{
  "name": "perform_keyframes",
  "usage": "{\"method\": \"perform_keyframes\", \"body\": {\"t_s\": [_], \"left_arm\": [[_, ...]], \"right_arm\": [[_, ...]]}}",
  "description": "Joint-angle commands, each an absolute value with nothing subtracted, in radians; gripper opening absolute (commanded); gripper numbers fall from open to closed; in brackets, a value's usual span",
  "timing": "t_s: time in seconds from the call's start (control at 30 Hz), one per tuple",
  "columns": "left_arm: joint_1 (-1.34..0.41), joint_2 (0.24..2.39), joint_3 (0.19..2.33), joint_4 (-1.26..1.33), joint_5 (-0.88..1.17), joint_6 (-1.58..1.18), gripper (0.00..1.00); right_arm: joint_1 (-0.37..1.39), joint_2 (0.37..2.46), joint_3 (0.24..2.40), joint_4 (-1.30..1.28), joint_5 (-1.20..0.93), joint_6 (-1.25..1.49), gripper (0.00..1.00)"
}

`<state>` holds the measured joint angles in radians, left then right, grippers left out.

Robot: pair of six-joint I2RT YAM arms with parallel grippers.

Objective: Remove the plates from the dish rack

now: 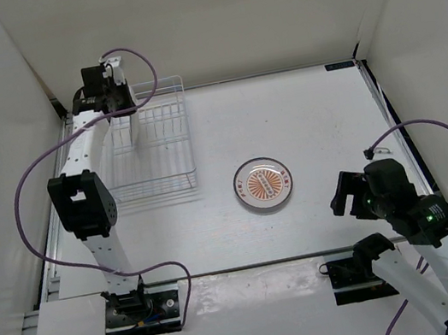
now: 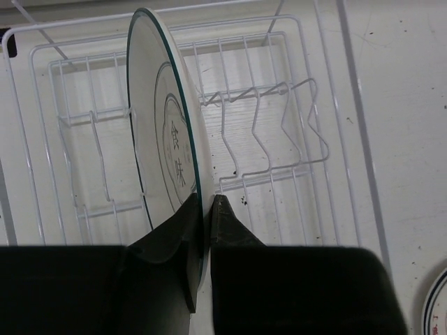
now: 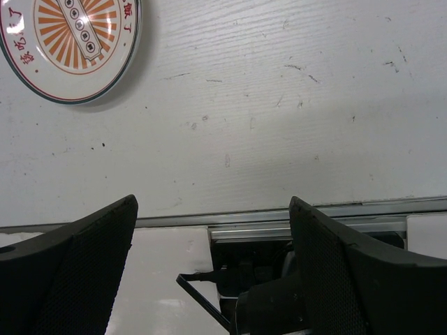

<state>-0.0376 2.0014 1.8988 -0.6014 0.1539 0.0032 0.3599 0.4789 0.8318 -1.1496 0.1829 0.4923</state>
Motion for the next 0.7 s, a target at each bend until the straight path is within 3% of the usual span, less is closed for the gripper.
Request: {"method": "perform_keyframes", "body": {"t_s": [0.0,0.17,0.3,0.43,0.67], "left_arm": [[-0.035,1.82,1.914,-0.532,0.084,0.051,0.0],[-0.044,1.705,1.925,-0.543,0.11,0.015,0.0],[-0.106,1.616,1.925,-0.581,0.018,0.084,0.0],[-0.138,1.383,1.634,-0.411,0.04,0.069,0.0],[-0.272,1.195,1.568,-0.602,0.12,0.104,0.0]], "right_arm": [[0.359,0.483,0.827,-1.127,0.173,0.477,0.9],[0.36,0.482,0.825,-1.124,0.17,0.477,0.9],[0.36,0.48,0.825,-1.126,0.169,0.477,0.9],[0.359,0.476,0.825,-1.123,0.167,0.474,0.9],[0.36,0.462,0.821,-1.118,0.153,0.468,0.9]]}}
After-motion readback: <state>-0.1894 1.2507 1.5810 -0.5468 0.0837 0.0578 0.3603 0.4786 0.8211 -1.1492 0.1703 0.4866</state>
